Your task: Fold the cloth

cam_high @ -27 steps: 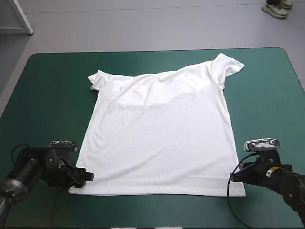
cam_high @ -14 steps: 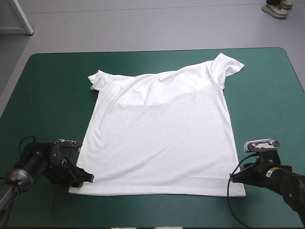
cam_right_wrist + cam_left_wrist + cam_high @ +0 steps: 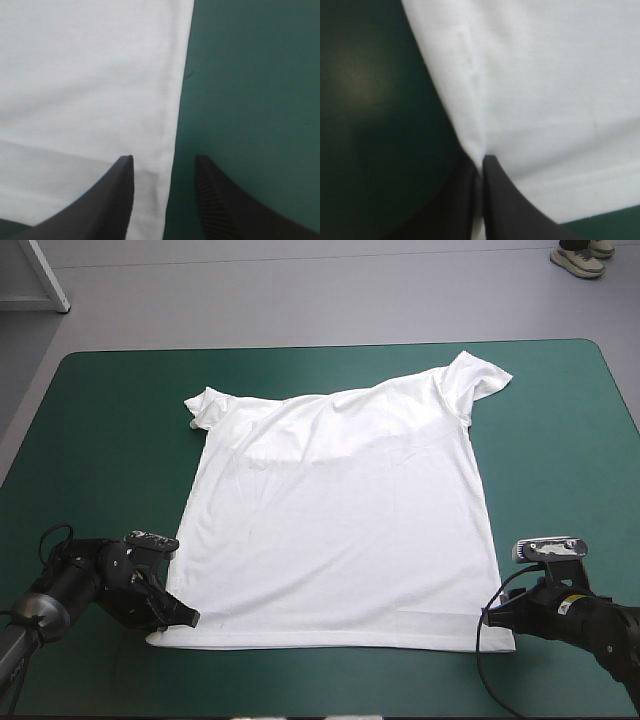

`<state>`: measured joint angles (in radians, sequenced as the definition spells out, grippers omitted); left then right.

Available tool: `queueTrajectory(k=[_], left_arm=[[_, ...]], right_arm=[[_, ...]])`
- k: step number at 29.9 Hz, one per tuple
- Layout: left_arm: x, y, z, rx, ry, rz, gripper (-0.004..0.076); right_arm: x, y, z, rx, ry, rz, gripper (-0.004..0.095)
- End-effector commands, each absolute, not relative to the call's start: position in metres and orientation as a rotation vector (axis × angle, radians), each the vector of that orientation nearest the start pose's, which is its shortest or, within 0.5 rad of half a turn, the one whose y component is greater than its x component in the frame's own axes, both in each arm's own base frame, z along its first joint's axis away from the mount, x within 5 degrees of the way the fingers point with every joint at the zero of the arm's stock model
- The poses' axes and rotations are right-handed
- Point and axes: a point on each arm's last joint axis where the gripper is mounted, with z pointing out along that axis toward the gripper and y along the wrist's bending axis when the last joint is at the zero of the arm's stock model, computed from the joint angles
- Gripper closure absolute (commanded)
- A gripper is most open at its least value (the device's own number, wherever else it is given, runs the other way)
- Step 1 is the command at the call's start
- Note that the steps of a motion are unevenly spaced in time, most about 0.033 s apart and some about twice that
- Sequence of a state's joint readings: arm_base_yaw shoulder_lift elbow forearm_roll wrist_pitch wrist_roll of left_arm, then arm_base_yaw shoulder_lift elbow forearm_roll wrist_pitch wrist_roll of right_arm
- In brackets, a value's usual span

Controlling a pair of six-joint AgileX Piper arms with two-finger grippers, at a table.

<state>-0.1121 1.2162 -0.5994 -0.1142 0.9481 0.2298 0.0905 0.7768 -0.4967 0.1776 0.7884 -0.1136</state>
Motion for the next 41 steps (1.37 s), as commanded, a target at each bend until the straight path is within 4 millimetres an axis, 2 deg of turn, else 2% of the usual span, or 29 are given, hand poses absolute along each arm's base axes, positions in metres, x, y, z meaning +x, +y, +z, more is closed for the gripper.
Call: queueTrajectory(k=[1,3,8,15,24,27,30,32,35,38,41], left_arm=[[0.178,-0.032,0.206,0.371,2.953,-0.192,0.0705],[0.179,-0.033,0.206,0.366,2.941,-0.193,0.0705],[0.182,-0.033,0.207,0.363,2.914,-0.193,0.0705],[0.185,-0.034,0.208,0.350,2.871,-0.203,0.0705],[0.185,-0.034,0.208,0.370,2.875,-0.195,0.0705],[0.185,-0.034,0.208,0.370,2.875,-0.195,0.0705],[0.185,-0.034,0.208,0.370,2.875,-0.195,0.0705],[0.185,-0.034,0.208,0.370,2.875,-0.195,0.0705],[0.185,-0.034,0.208,0.370,2.875,-0.195,0.0705],[0.186,-0.033,0.209,0.366,2.856,-0.191,0.0705],[0.186,-0.033,0.217,0.355,2.790,-0.185,0.0705]], right_arm=[[0.131,0.023,0.255,-0.126,2.528,0.221,0.0342],[0.134,0.024,0.251,-0.125,2.568,0.226,0.0263],[0.141,0.026,0.242,-0.105,2.628,0.256,0.0261],[0.150,0.032,0.229,-0.143,2.707,0.327,0.0413],[0.157,0.032,0.207,-0.153,2.876,0.322,0.0429],[0.158,0.033,0.201,-0.152,2.925,0.328,0.0548],[0.159,0.033,0.197,-0.153,2.958,0.334,0.0739],[0.159,0.033,0.196,-0.155,2.963,0.335,0.0828],[0.160,0.033,0.196,-0.158,2.960,0.329,0.0906],[0.162,0.032,0.197,-0.152,2.929,0.318,0.0907],[0.165,0.032,0.207,-0.140,2.840,0.307,0.0907]])
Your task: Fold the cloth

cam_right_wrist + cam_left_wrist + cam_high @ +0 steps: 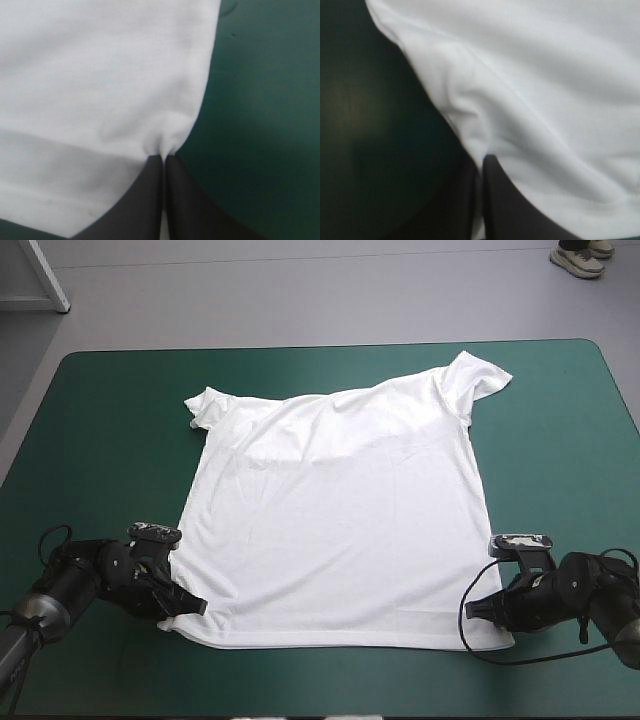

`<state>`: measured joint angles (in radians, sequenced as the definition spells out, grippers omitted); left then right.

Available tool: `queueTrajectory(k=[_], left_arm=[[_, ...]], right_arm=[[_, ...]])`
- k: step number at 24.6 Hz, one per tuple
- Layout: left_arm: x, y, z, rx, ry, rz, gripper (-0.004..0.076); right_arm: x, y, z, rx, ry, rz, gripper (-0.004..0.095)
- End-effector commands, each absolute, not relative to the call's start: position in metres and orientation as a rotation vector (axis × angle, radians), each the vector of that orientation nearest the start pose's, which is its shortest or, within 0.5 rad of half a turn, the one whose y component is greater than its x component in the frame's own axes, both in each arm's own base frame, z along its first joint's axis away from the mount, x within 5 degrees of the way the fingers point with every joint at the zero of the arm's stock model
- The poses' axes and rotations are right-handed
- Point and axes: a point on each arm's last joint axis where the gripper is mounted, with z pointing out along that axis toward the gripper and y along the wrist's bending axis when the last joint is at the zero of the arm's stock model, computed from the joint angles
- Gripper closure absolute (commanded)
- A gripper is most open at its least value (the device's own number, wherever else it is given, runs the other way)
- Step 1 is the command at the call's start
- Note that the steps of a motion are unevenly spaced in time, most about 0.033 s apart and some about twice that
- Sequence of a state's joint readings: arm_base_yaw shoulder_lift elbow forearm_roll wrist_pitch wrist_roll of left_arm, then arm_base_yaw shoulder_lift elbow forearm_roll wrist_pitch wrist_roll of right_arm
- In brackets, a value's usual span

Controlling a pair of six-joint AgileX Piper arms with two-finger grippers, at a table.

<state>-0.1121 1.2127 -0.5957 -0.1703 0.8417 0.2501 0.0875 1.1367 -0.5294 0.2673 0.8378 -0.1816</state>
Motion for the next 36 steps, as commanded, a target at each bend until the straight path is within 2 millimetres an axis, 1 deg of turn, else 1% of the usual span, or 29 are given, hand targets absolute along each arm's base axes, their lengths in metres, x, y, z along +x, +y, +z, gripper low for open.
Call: queueTrajectory(k=[1,3,5,6,7,9,13,15,16,18,19,21,23,24,26,27,28,29,30,31,32,34,35,36], left_arm=[[0.186,-0.033,0.221,0.350,2.757,-0.180,0.0705],[0.186,-0.033,0.232,0.344,2.687,-0.173,0.0705],[0.188,-0.033,0.244,0.338,2.624,-0.167,0.0705],[0.192,-0.033,0.261,0.326,2.543,-0.160,0.0705],[0.194,-0.033,0.269,0.306,2.507,-0.162,0.0705],[0.198,-0.033,0.292,0.282,2.403,-0.159,0.0705],[0.209,-0.033,0.345,0.254,2.173,-0.139,0.0705],[0.214,-0.033,0.377,0.249,2.035,-0.122,0.0705],[0.215,-0.033,0.390,0.253,1.975,-0.110,0.0705],[0.215,-0.032,0.424,0.256,1.822,-0.076,0.0705],[0.212,-0.030,0.456,0.257,1.681,-0.045,0.0705],[0.207,-0.029,0.488,0.250,1.542,-0.018,0.0705],[0.201,-0.028,0.516,0.244,1.428,0.009,0.0705],[0.195,-0.026,0.539,0.252,1.337,0.045,0.0705],[0.187,-0.025,0.562,0.246,1.246,0.066,0.0705],[0.179,-0.024,0.578,0.245,1.183,0.084,0.0705],[0.172,-0.023,0.592,0.235,1.128,0.089,0.0705],[0.166,-0.022,0.603,0.228,1.088,0.093,0.0705],[0.155,-0.021,0.623,0.223,1.009,0.115,0.0705],[0.149,-0.020,0.631,0.221,0.976,0.125,0.0705],[0.139,-0.019,0.645,0.220,0.917,0.148,0.0705],[0.121,-0.017,0.672,0.206,0.808,0.169,0.0705],[0.115,-0.016,0.683,0.197,0.762,0.173,0.0705],[0.112,-0.016,0.688,0.194,0.743,0.174,0.0705]], right_arm=[[0.167,0.032,0.215,-0.136,2.796,0.312,0.0907],[0.170,0.033,0.233,-0.129,2.700,0.309,0.0907],[0.175,0.032,0.259,-0.134,2.569,0.296,0.0907],[0.183,0.031,0.290,-0.142,2.420,0.262,0.0907],[0.186,0.030,0.302,-0.144,2.362,0.249,0.0907],[0.194,0.029,0.334,-0.174,2.215,0.203,0.0907],[0.203,0.028,0.389,-0.204,1.976,0.148,0.0908],[0.206,0.028,0.413,-0.212,1.883,0.126,0.0908],[0.207,0.027,0.422,-0.211,1.853,0.117,0.0908],[0.207,0.027,0.445,-0.204,1.765,0.104,0.0908],[0.205,0.026,0.468,-0.209,1.681,0.086,0.0908],[0.200,0.025,0.493,-0.223,1.589,0.054,0.0908],[0.194,0.024,0.518,-0.225,1.495,0.030,0.0908],[0.186,0.023,0.543,-0.232,1.406,0.004,0.0908],[0.177,0.022,0.565,-0.234,1.326,-0.016,0.0908],[0.171,0.021,0.582,-0.241,1.261,-0.047,0.0908],[0.162,0.020,0.599,-0.235,1.187,-0.073,0.0908],[0.155,0.019,0.611,-0.232,1.138,-0.085,0.0908],[0.141,0.017,0.631,-0.231,1.047,-0.116,0.0908],[0.134,0.017,0.641,-0.228,1.002,-0.129,0.0908],[0.121,0.015,0.656,-0.216,0.931,-0.138,0.0908],[0.101,0.013,0.680,-0.193,0.814,-0.145,0.0908],[0.094,0.013,0.689,-0.183,0.767,-0.148,0.0908],[0.092,0.012,0.693,-0.176,0.742,-0.147,0.0908]])
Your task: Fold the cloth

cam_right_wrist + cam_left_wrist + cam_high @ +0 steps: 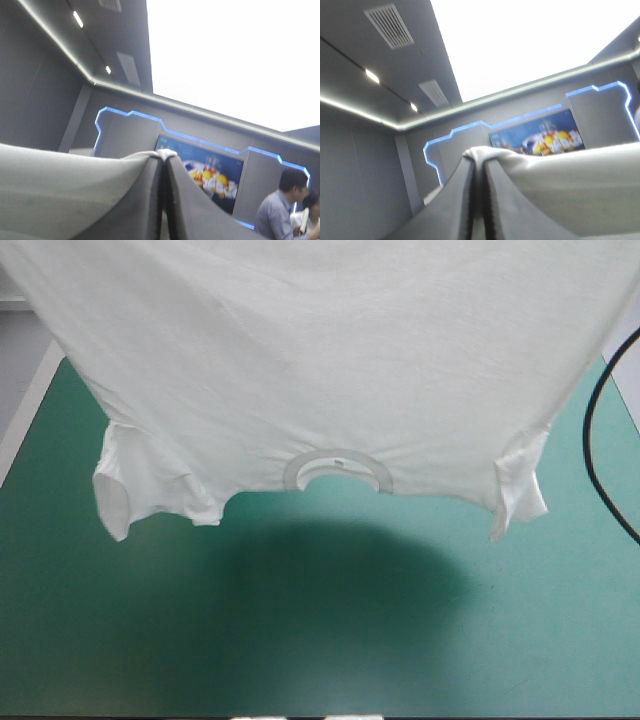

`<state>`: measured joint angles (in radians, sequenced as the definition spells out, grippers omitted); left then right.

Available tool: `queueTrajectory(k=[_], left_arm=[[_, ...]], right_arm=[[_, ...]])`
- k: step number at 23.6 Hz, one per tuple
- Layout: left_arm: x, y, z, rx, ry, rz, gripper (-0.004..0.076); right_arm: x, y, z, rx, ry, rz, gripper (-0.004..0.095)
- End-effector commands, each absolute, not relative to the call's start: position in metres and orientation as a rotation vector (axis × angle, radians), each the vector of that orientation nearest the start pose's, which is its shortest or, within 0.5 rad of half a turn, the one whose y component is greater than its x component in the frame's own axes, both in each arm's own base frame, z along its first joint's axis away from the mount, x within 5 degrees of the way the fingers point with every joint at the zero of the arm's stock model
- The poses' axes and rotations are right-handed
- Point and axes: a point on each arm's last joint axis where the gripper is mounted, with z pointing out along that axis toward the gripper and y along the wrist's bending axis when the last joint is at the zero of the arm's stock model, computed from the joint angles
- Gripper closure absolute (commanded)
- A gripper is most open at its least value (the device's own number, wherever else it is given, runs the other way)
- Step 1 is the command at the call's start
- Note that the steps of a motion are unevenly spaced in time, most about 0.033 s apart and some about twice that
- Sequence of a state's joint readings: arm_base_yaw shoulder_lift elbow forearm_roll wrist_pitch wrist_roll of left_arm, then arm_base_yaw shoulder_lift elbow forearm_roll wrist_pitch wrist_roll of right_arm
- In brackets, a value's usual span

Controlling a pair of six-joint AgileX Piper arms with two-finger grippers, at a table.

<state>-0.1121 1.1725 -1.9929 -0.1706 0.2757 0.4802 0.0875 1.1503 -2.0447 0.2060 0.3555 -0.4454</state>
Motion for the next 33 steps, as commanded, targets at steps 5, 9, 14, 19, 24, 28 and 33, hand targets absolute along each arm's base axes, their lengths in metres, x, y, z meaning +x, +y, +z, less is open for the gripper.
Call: queueTrajectory(k=[5,9,14,19,24,28,33], left_arm=[[0.124,-0.019,0.710,0.197,0.696,0.170,0.0705],[0.169,-0.024,0.705,0.203,0.733,0.161,0.0705],[0.230,-0.030,0.686,0.199,0.811,0.127,0.0705],[0.290,-0.035,0.665,0.189,0.802,0.167,0.0705],[0.296,0.003,0.675,0.092,0.671,0.196,0.0705],[0.322,0.019,0.651,0.109,0.957,0.083,0.0705],[0.391,0.004,0.575,0.132,1.451,-0.110,0.0705]], right_arm=[[0.104,0.013,0.706,-0.167,0.696,-0.141,0.0908],[0.151,0.017,0.702,-0.168,0.745,-0.120,0.0908],[0.210,0.022,0.688,-0.173,0.815,-0.112,0.0908],[0.278,0.026,0.669,-0.156,0.819,-0.116,0.0925],[0.290,0.026,0.676,-0.135,0.696,-0.122,0.0925],[0.297,0.029,0.668,-0.180,0.808,-0.117,0.0925],[0.352,0.027,0.614,-0.197,1.265,-0.134,0.0919]])
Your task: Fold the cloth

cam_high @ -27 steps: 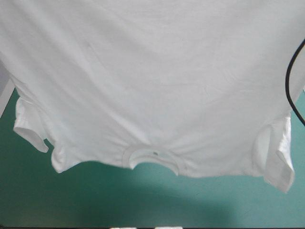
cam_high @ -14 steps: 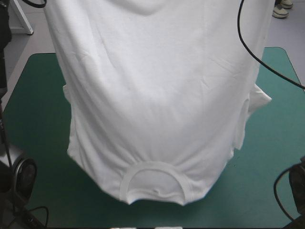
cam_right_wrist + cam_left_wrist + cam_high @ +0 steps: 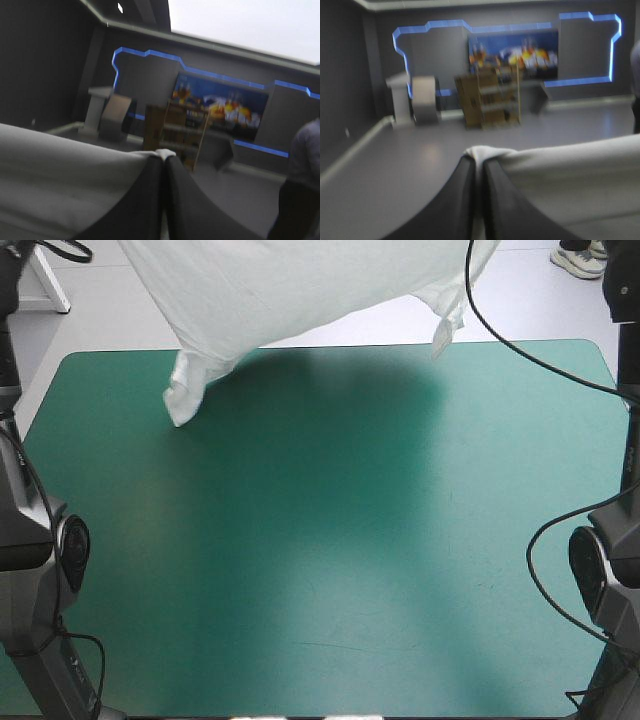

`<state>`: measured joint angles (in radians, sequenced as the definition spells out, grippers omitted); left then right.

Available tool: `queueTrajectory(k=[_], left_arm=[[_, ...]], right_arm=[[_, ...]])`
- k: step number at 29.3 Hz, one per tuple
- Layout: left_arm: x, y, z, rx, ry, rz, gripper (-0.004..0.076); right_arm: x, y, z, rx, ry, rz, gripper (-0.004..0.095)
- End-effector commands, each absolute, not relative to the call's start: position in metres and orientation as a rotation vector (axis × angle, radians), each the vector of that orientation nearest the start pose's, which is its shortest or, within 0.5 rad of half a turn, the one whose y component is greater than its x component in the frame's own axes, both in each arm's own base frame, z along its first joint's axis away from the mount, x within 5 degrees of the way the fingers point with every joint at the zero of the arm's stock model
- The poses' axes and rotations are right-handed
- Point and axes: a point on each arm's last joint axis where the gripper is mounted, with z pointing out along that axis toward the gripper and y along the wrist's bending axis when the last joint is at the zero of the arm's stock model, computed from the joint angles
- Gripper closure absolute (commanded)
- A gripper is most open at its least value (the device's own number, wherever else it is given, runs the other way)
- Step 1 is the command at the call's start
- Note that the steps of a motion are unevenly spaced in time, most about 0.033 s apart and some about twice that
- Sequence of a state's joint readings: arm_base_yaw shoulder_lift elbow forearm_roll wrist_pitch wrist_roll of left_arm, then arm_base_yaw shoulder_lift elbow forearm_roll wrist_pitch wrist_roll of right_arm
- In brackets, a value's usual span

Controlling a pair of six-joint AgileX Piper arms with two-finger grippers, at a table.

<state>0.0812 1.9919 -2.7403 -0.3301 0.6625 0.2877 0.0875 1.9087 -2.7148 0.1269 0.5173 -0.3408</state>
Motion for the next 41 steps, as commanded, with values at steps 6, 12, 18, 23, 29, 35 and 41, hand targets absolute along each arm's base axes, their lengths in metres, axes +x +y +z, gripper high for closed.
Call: queueTrajectory(k=[6,12,18,23,29,35,41], left_arm=[[0.420,-0.022,0.523,0.168,1.710,-0.118,0.0705],[0.421,-0.027,0.458,0.229,1.974,-0.087,0.0705],[0.349,-0.024,0.399,0.191,1.980,-0.108,0.0705],[0.287,-0.021,0.355,0.236,2.049,-0.067,0.0705],[0.253,-0.023,0.312,0.329,2.279,-0.101,0.0705],[0.237,-0.022,0.296,0.452,2.489,-0.097,0.0705],[0.216,-0.014,0.282,0.449,2.768,-0.042,0.0705]], right_arm=[[0.389,0.036,0.546,-0.317,1.555,-0.057,0.0919],[0.378,0.038,0.468,-0.362,1.748,-0.019,0.0919],[0.313,0.025,0.409,-0.310,1.808,-0.036,0.0922],[0.279,0.018,0.356,-0.324,1.956,-0.042,0.0922],[0.251,0.001,0.317,-0.242,2.133,-0.023,0.0922],[0.218,-0.016,0.297,-0.135,2.267,-0.016,0.0921],[0.189,-0.012,0.286,-0.118,2.354,0.032,0.0921]])
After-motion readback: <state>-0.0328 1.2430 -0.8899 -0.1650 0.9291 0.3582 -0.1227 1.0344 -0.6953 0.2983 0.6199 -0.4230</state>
